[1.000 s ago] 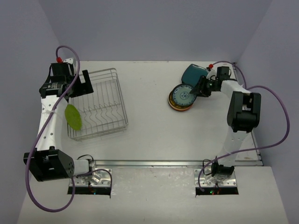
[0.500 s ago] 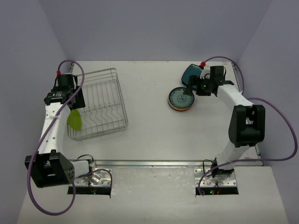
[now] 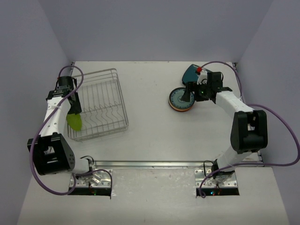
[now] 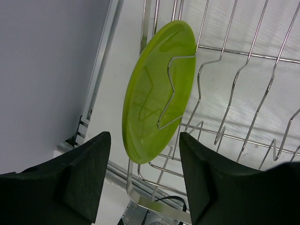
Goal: Unload the plates from the dish rack
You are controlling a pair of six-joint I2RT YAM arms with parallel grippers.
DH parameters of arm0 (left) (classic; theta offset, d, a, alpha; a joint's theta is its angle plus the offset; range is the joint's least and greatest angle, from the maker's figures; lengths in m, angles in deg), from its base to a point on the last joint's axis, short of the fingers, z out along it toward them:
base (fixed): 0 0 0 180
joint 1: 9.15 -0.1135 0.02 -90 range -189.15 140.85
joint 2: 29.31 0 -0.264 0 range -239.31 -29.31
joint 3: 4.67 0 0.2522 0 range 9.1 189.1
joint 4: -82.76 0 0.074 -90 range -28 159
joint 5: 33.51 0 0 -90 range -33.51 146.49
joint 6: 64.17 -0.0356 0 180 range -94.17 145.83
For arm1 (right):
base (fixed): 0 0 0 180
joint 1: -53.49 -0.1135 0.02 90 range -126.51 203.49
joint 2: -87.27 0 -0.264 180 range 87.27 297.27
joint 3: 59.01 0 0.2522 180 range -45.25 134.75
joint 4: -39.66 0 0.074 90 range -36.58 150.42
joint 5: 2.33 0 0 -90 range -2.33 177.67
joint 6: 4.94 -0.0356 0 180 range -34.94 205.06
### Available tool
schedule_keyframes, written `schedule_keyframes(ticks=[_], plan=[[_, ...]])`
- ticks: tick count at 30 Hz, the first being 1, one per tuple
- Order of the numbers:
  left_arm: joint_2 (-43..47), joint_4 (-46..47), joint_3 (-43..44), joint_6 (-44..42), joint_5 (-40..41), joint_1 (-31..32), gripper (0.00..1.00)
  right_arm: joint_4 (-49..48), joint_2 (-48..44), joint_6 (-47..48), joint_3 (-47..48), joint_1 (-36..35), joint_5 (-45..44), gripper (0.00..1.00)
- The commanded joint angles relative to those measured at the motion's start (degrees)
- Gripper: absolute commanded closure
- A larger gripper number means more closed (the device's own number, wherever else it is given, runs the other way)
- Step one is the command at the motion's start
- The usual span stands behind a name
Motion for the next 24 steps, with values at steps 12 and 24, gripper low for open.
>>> schedule_keyframes(ticks=[12, 24], plan=[[-3.69, 2.21, 4.22, -1.73, -4.29, -1.17, 0.79, -2.69, -2.68, -0.85, -0.66, 0.06, 3.64, 0.01], [-0.05, 2.37, 8.38, -6.41, -3.4, -1.22, 1.0, -2.25, -5.22, -1.34, -0.39, -0.27, 4.41, 0.01]])
